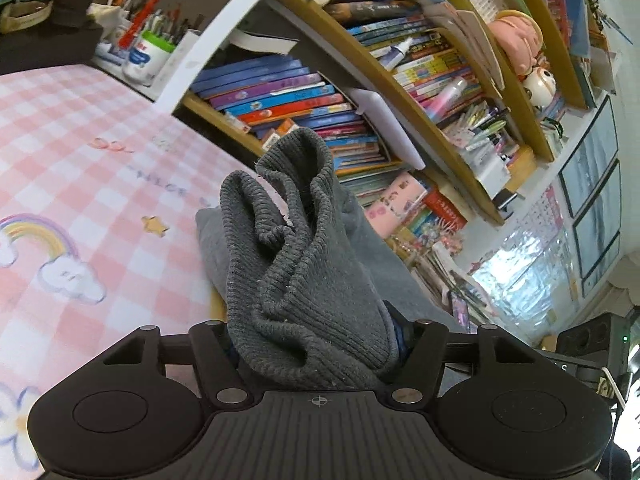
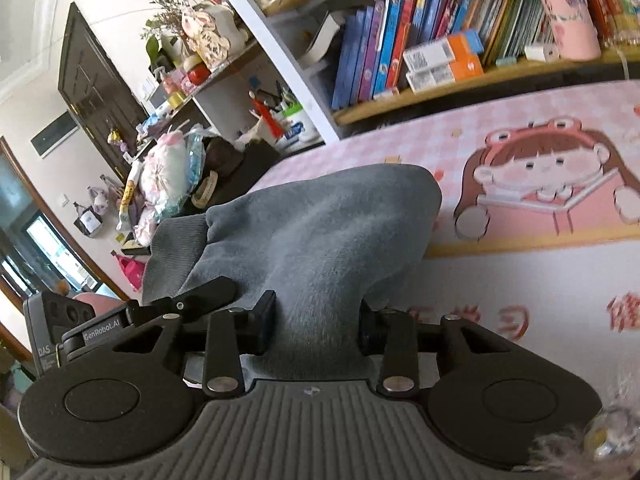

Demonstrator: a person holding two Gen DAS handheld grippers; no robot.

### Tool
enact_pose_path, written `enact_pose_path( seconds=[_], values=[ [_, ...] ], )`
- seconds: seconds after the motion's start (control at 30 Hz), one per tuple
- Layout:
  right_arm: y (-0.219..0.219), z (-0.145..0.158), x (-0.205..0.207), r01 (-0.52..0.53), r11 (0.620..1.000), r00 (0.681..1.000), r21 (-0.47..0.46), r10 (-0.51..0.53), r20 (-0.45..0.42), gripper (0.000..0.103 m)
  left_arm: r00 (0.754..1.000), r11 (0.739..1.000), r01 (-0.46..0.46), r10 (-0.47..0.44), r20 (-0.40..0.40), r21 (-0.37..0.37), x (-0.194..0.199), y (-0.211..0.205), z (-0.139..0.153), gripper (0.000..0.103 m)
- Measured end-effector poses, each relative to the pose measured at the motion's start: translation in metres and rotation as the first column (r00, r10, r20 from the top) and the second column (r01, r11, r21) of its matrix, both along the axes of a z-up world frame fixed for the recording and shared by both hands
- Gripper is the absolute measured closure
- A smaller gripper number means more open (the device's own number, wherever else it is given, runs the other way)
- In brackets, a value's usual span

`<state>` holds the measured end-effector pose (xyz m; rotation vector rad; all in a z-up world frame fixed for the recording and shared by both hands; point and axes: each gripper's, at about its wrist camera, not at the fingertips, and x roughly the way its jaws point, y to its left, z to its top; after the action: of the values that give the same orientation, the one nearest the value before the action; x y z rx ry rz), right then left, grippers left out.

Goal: Fold clothes

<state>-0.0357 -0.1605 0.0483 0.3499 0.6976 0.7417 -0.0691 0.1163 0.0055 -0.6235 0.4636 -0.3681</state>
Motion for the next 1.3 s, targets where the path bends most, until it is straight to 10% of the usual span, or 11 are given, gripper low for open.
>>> enact_pose_path(
  seconds=[1.3],
  values=[
    [-0.051, 0.017, 0.195, 0.102, 0.992, 0.989, 0.073, -0.109, 0.100, 0.068, 0.990, 0.985, 0.126, -0.132, 0.044, 0.119, 0.228, -0.049, 0.032, 0.041]
  ],
)
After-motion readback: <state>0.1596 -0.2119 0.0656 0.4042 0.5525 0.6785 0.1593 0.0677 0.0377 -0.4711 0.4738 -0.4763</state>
